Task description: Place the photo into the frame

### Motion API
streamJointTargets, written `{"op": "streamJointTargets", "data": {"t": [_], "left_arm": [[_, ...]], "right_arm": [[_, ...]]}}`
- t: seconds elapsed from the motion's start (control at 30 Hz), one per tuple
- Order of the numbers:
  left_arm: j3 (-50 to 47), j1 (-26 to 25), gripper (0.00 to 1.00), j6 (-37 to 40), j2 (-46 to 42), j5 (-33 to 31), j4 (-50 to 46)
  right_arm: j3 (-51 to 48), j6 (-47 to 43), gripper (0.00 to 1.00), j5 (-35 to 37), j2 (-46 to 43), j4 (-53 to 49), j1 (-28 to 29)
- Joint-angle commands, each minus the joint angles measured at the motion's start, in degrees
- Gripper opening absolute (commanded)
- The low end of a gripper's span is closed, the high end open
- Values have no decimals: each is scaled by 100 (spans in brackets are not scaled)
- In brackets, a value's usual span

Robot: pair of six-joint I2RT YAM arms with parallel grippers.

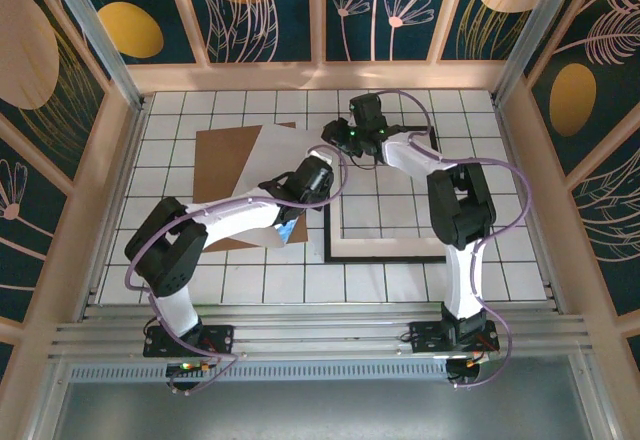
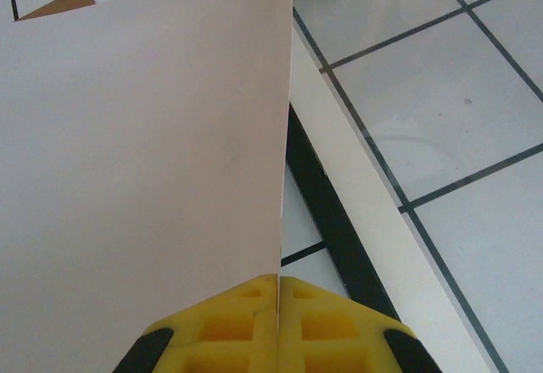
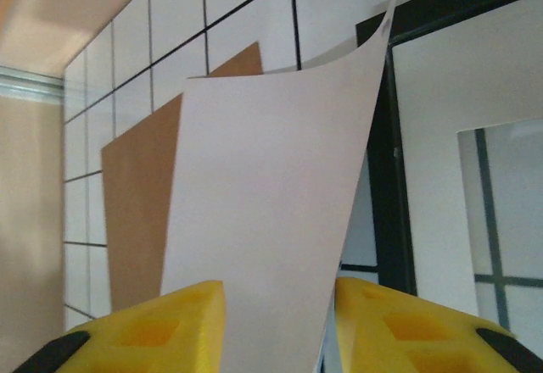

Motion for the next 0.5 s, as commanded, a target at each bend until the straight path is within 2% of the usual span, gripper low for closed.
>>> {"op": "streamJointTargets", "data": {"t": [0.0, 0.27, 0.47], "left_arm": [[25, -67, 2, 35, 108, -114, 193], [46, -85, 5, 51, 179, -184, 176], [77, -106, 20, 11, 213, -167, 152]], "right_arm": [[289, -276, 35, 431, 187, -410, 131], [349, -366, 19, 625, 298, -511, 180], [364, -341, 6, 564, 354, -454, 159]]}}
